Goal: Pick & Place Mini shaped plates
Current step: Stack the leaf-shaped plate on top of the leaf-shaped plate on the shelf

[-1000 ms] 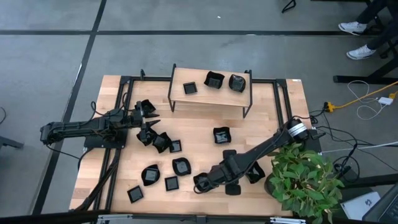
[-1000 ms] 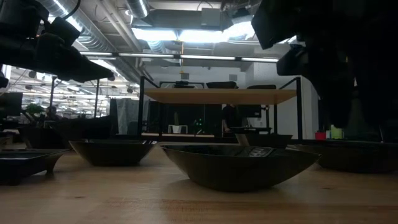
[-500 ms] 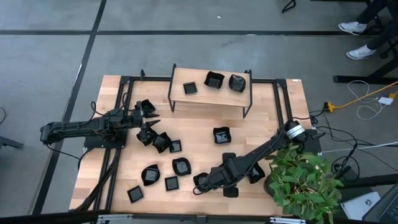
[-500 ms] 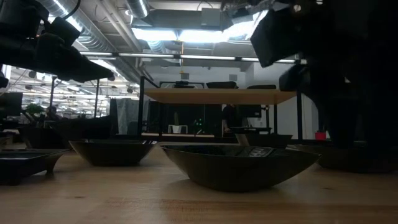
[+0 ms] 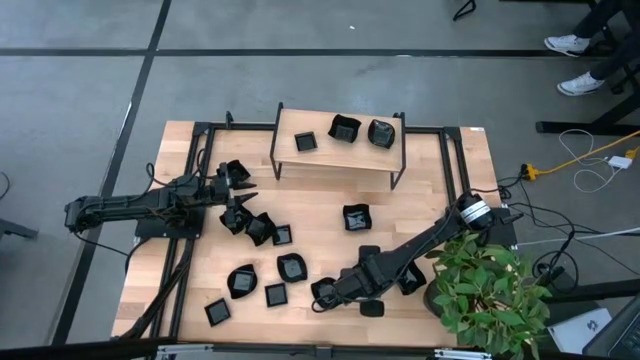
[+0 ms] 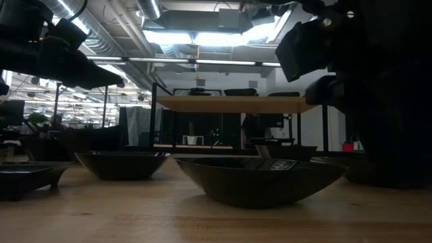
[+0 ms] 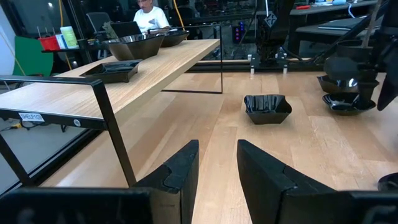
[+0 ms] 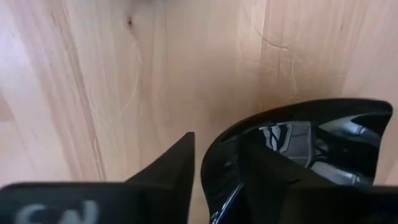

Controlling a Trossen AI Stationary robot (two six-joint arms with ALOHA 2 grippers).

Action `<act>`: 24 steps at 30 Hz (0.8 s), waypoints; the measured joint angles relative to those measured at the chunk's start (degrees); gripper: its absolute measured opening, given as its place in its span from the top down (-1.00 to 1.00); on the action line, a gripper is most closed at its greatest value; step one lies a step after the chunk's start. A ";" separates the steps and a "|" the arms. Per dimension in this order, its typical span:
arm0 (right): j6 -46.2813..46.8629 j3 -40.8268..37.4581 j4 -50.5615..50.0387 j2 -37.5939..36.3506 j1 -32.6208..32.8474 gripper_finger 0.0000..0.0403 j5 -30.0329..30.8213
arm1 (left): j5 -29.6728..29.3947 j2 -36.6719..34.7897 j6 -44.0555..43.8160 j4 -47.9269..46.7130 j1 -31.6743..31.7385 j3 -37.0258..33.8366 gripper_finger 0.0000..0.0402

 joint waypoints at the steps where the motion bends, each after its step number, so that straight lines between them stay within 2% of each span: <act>1: -0.37 0.00 0.00 0.00 0.00 0.52 0.04 | 0.00 0.00 0.00 0.00 0.00 0.02 0.48; 5: -1.30 0.00 -0.01 0.00 0.00 0.72 0.02 | 0.01 0.01 0.00 -0.01 -0.02 -0.01 0.48; 9: -1.30 0.02 -0.04 -0.07 0.00 0.82 0.02 | -0.01 -0.01 0.00 0.01 0.00 0.00 0.48; 17: -1.54 0.52 -1.19 -0.13 -0.02 0.97 0.20 | -0.01 0.01 0.00 -0.01 -0.02 -0.01 0.48; 24: -1.99 3.03 -4.93 -0.13 -0.24 0.99 0.11 | 0.01 0.01 0.00 0.01 0.00 -0.01 0.48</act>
